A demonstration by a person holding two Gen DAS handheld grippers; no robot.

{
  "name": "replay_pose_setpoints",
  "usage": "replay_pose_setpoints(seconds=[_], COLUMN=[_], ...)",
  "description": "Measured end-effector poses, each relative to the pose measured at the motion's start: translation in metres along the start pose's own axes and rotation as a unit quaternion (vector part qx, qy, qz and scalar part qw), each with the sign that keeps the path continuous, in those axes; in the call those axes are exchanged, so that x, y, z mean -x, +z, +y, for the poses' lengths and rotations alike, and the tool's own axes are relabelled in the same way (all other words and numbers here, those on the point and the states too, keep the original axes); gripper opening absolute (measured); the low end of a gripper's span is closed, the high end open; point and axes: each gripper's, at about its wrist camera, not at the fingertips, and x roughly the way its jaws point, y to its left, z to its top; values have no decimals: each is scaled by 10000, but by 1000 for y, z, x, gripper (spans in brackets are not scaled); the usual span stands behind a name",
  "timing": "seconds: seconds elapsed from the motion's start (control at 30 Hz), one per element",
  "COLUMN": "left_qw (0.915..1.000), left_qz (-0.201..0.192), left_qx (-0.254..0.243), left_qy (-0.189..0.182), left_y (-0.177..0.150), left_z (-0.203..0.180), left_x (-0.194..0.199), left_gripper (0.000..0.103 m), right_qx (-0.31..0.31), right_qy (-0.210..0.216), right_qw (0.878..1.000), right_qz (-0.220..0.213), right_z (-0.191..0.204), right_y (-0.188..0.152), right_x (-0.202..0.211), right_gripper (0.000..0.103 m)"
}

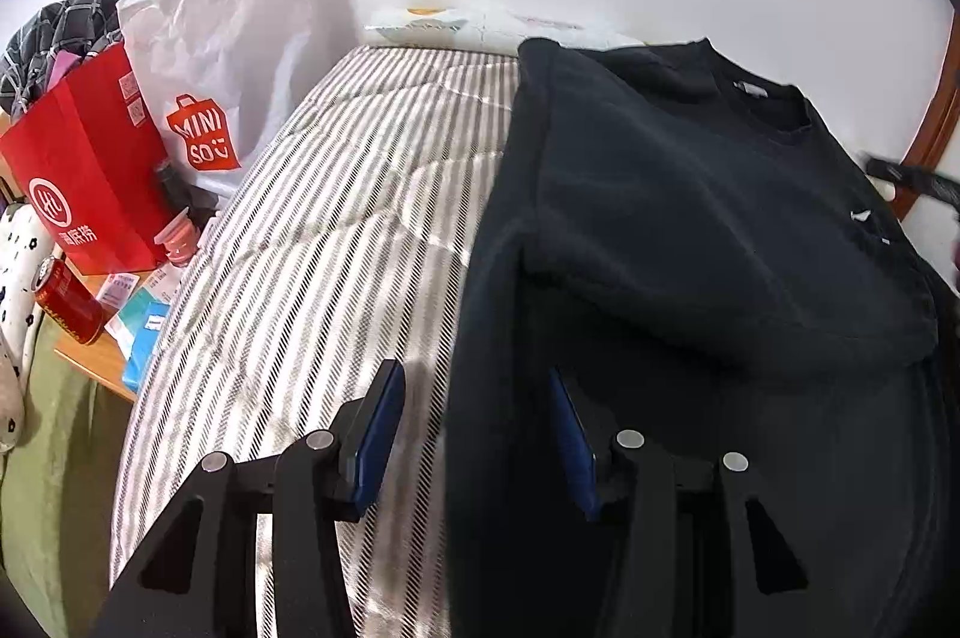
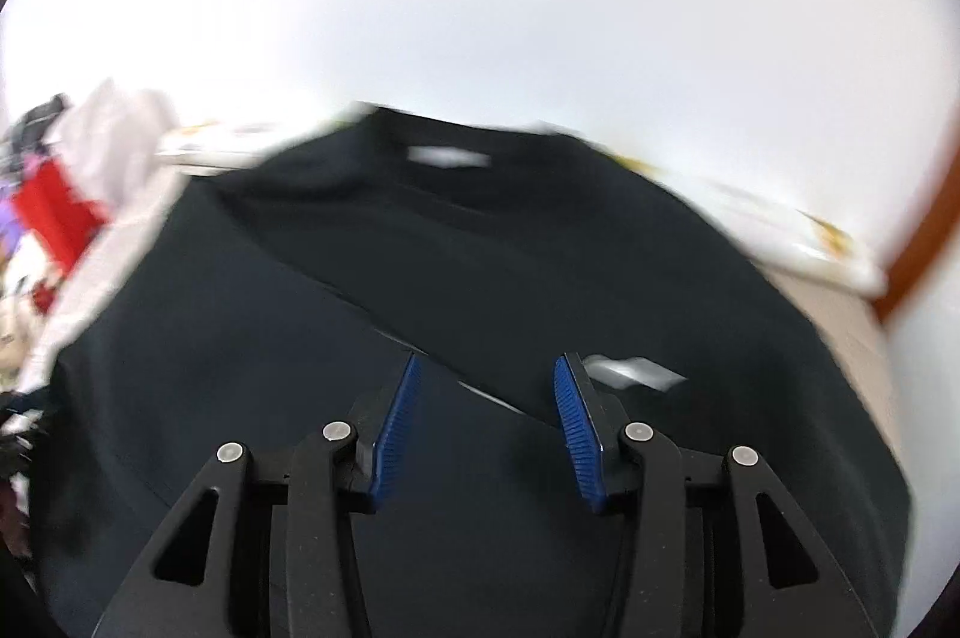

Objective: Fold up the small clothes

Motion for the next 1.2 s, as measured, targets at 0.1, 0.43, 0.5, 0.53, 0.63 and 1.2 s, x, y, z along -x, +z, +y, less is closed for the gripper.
replay_pose_setpoints(seconds=[0.1, 0.43, 0.5, 0.53, 0.63, 1.2], left_qw=[10000, 9991, 9989, 9986, 9981, 9961], left_qz=[-48, -157, -166, -203, -339, -258], left_qx=[-17, -199, -283, -296, -112, 366], left_qy=[-26, -332, -340, -378, -506, -761], left_y=[3, 20, 23, 25, 28, 18], left_z=[2, 2, -3, -3, 5, 18], left_x=[-2, -19, -22, -23, -19, 4], left_gripper=[44, 37, 27, 19, 8, 52], right_qx=[388, 951, 924, 917, 828, 810], right_qy=[506, 1815, 1816, 1849, 2025, 1338], right_qw=[9979, 9785, 9781, 9768, 9746, 9877], right_qz=[-122, 219, 434, 569, 474, 6], right_z=[59, 195, 211, 216, 220, 154], right_y=[35, 112, 119, 121, 127, 107], right_x=[-26, -124, -147, -158, -160, -84], right_gripper=[46, 46, 23, 11, 9, 42])
